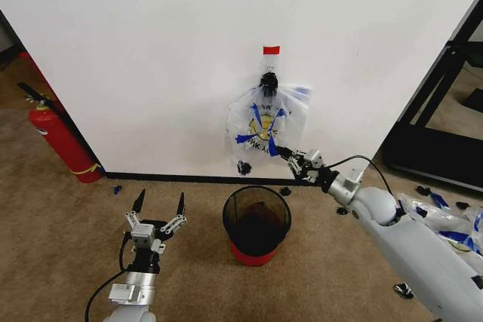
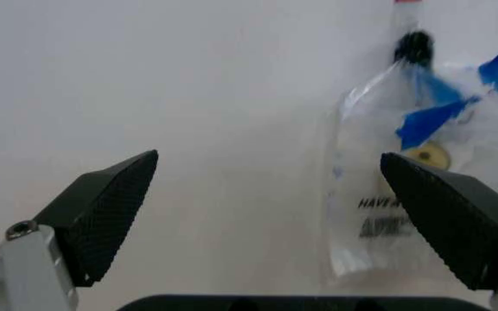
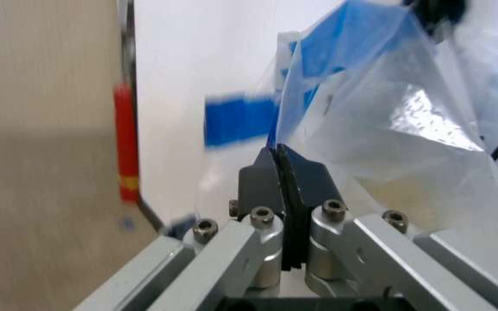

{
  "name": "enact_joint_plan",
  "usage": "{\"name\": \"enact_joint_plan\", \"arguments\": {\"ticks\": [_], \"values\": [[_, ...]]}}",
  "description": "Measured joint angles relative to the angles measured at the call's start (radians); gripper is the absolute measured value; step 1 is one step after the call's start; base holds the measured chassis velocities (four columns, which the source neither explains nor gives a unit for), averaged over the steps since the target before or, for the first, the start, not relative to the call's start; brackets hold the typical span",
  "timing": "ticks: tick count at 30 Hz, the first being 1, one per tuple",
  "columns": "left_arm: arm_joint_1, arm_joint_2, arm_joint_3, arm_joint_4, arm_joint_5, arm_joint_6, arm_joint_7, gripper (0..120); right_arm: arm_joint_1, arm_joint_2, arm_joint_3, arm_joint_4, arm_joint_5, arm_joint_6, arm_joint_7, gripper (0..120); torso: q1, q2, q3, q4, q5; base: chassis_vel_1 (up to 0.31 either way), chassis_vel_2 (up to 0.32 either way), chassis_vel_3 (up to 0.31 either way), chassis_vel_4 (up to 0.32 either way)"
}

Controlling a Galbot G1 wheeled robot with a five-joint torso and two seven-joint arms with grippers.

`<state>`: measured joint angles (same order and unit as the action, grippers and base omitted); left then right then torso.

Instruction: Pick up the garbage bag from the wall and place it over the trash bin.

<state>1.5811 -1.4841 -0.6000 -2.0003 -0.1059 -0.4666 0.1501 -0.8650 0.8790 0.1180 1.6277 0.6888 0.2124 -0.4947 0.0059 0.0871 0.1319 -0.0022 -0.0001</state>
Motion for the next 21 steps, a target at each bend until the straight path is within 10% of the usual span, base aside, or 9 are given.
{"name": "enact_joint_plan", "arguments": {"ticks": [12,21], "values": [[-0.261,0.371,0.082,0.136,0.081,-0.033,0.159,100,-0.022,0.000,-0.005,0.012,0.379,0.033,-0.039,0,0.000,0.000,0.000,0.0000,-0.0001,0.000,0.000,0.000,0.000],[-0.644,0.704,0.386,0.327,-0.107,-0.028,0.173,100,-0.022,0.007,-0.005,-0.001,0.389,0.048,-0.061,0,0.000,0.000,0.000,-0.0001,0.0002,0.000,0.000,0.000,0.000]]}}
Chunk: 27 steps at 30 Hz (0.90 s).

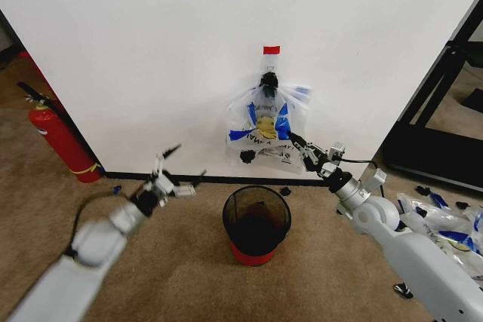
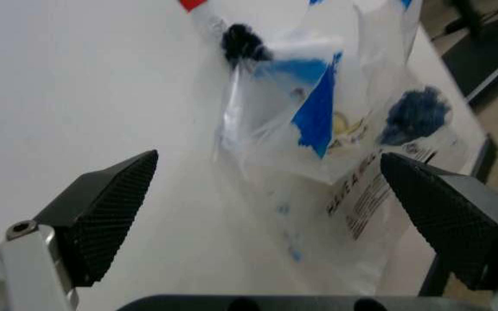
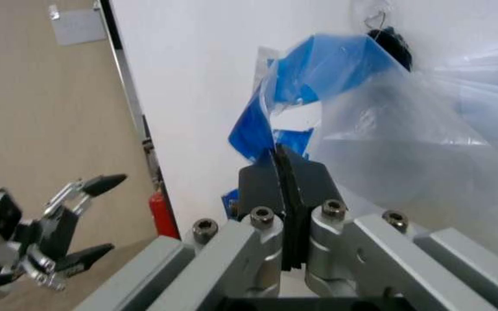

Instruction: Pick up the garbage bag from the wall and place it over the trash bin.

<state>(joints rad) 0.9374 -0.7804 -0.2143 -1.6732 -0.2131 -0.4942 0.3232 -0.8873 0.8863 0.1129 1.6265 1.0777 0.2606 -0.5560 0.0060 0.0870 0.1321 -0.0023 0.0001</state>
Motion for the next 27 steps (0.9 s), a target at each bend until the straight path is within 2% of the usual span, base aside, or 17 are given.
{"name": "enact_joint_plan", "arguments": {"ticks": [1,5,8,9,13,17,19,22,27], "values": [[0.000,0.000,0.000,0.000,0.000,0.000,0.000,100,0.000,0.000,0.000,0.000,0.000,0.000,0.000,0,0.000,0.000,0.000,0.0000,0.0000,0.000,0.000,0.000,0.000],[-0.161,0.070,0.200,0.015,-0.150,0.047,-0.010,100,0.005,0.003,-0.003,-0.018,-0.001,0.009,-0.001,0,0.000,0.000,0.000,-0.0001,-0.0006,0.000,0.000,0.000,0.000],[-0.321,0.116,0.383,0.007,-0.252,0.117,-0.101,100,0.013,0.010,-0.008,-0.026,-0.003,0.020,0.004,0,0.000,0.000,0.000,0.0000,0.0002,0.000,0.000,0.000,0.000],[-0.321,0.116,0.383,0.007,-0.252,0.117,-0.101,100,0.013,0.010,-0.008,-0.026,-0.003,0.020,0.004,0,0.000,0.000,0.000,0.0000,0.0002,0.000,0.000,0.000,0.000],[-0.480,0.114,0.585,-0.001,-0.372,0.200,-0.207,100,0.012,0.017,-0.009,-0.021,-0.009,0.023,0.007,0,0.000,0.000,0.000,0.0004,-0.0002,0.000,0.000,0.000,0.000],[-0.552,0.086,0.638,0.000,-0.410,0.240,-0.216,100,0.007,0.018,-0.008,-0.015,-0.013,0.025,0.007,0,0.000,0.000,0.000,-0.0001,0.0000,0.000,0.000,0.000,0.000],[-0.642,0.038,0.700,0.015,-0.410,0.273,-0.189,100,-0.002,0.017,-0.003,-0.006,-0.015,0.031,0.013,0,0.000,0.000,0.000,0.0000,0.0001,0.000,0.000,0.000,0.000],[-0.735,-0.013,0.768,0.076,-0.358,0.290,-0.133,100,-0.015,0.014,0.011,0.002,-0.014,0.043,0.029,0,0.000,0.000,0.000,0.0002,0.0003,0.000,0.000,0.000,0.000],[-0.783,-0.038,0.796,0.111,-0.282,0.346,-0.086,100,-0.022,0.011,0.024,0.012,-0.013,0.052,0.045,0,0.000,0.000,0.000,-0.0007,0.0002,0.000,0.000,0.000,0.000]]}}
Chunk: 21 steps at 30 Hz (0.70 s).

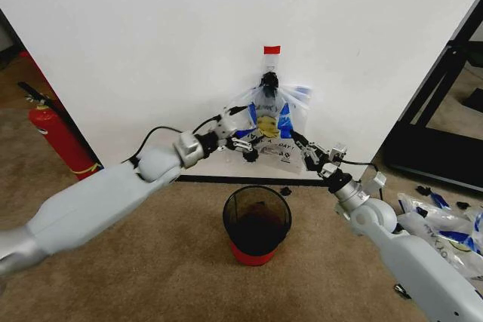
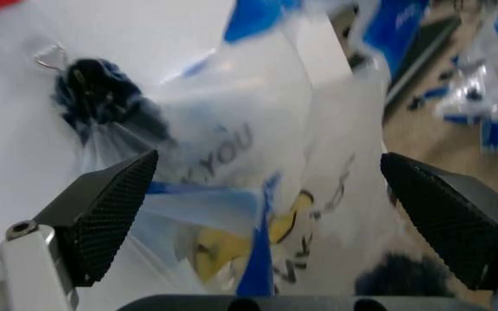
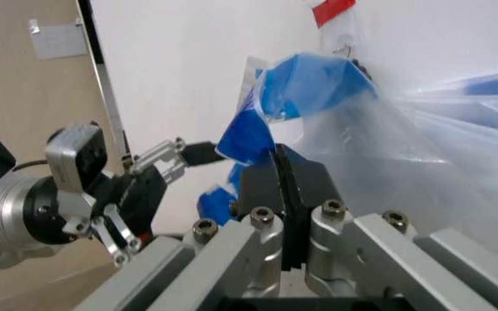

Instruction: Pick up the garbage bag from the wall and place it over the trash bin.

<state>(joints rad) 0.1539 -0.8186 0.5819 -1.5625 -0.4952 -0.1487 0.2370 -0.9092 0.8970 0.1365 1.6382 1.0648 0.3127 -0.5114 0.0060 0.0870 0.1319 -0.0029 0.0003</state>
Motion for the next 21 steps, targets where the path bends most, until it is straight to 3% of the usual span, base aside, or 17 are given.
{"name": "enact_joint_plan", "arguments": {"ticks": [2,6,11,21], "values": [[-0.003,0.000,0.001,0.001,0.008,0.009,0.006,100,0.000,-0.001,0.001,0.001,0.000,0.001,0.001,0,0.000,0.000,0.000,0.0000,0.0000,0.000,0.000,0.000,0.000],[-0.016,0.015,-0.003,-0.011,0.089,0.105,0.089,95,-0.002,-0.003,0.009,0.012,-0.002,0.003,0.004,0,0.000,0.000,0.000,0.0008,-0.0003,0.000,0.000,0.000,0.000],[-0.010,0.028,-0.015,-0.013,0.111,0.110,0.112,94,0.000,-0.001,0.009,0.009,-0.009,0.005,0.002,0,0.000,0.000,0.000,0.0008,-0.0005,0.000,0.000,0.000,0.000],[-0.027,0.036,-0.038,0.005,0.141,0.097,0.115,62,-0.011,0.002,0.004,0.017,-0.029,0.010,-0.004,0,0.000,0.000,0.000,0.0006,-0.0004,0.000,0.000,0.000,0.000]]}}
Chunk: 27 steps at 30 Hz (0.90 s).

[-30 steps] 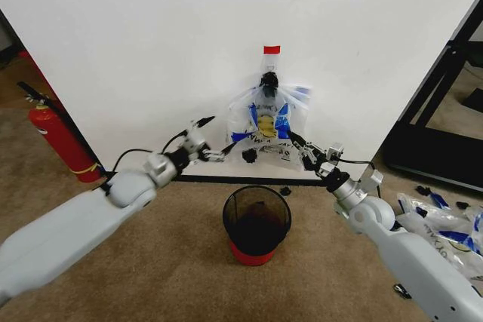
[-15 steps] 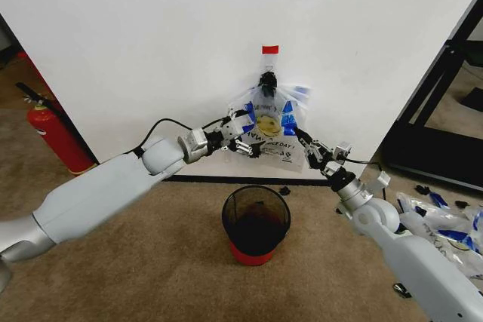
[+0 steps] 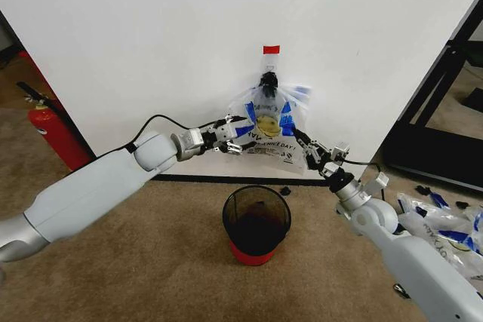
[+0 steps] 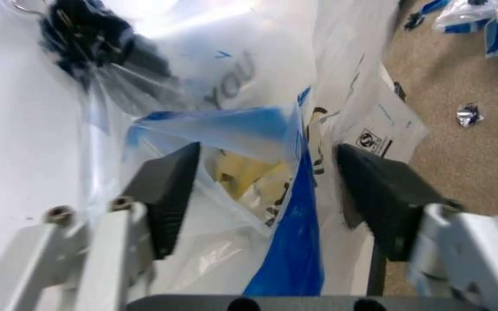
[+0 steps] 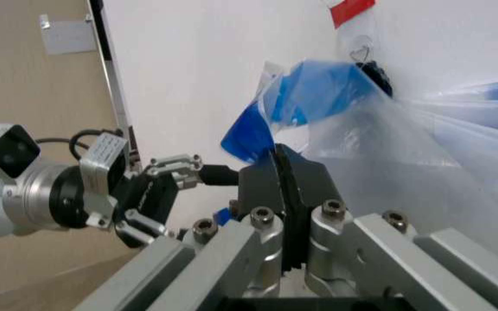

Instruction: Pick up the garbage bag from the wall and place it over the trash bin.

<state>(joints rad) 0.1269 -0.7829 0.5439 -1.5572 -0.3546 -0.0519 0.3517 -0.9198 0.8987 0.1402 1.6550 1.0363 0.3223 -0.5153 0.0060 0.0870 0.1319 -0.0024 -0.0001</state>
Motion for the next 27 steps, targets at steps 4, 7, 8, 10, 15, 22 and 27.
{"name": "enact_joint_plan", "arguments": {"ticks": [4,7,8,10,15,22,27], "values": [[-0.006,0.020,-0.002,-0.019,0.002,-0.002,0.023,51,0.000,0.003,0.000,0.004,-0.007,0.000,0.000,0,0.000,0.000,0.000,0.0002,0.0001,0.000,0.000,0.000,0.000],[-0.005,0.022,-0.004,-0.021,0.006,-0.003,0.025,55,0.000,0.004,0.000,0.008,-0.010,0.000,0.000,0,0.000,0.000,0.000,0.0001,0.0000,0.000,0.000,0.000,0.000],[-0.003,0.022,-0.006,-0.021,0.010,-0.003,0.026,55,-0.001,0.004,0.000,0.009,-0.011,0.000,0.000,0,0.000,0.000,0.000,0.0001,0.0001,0.000,0.000,0.000,0.000],[0.000,0.022,-0.009,-0.019,0.016,-0.004,0.027,55,-0.001,0.003,0.000,0.010,-0.013,0.000,0.000,0,0.000,0.000,0.000,0.0001,0.0000,0.000,0.000,0.000,0.000],[0.001,0.030,-0.012,-0.017,0.031,-0.006,0.034,50,0.002,0.001,0.000,0.014,-0.013,0.000,0.003,0,0.000,0.000,0.000,0.0001,0.0001,0.000,0.000,0.000,0.000],[0.001,0.038,-0.017,-0.015,0.044,-0.008,0.050,30,0.009,0.000,-0.001,0.017,-0.014,-0.001,0.005,0,0.000,0.000,0.000,0.0001,0.0001,0.000,0.000,0.000,0.000],[0.014,0.033,-0.033,0.002,0.053,-0.022,0.065,8,0.010,-0.002,-0.001,0.019,-0.015,-0.002,0.006,0,0.000,0.000,0.000,0.0001,0.0000,0.000,0.000,0.000,0.000]]}}
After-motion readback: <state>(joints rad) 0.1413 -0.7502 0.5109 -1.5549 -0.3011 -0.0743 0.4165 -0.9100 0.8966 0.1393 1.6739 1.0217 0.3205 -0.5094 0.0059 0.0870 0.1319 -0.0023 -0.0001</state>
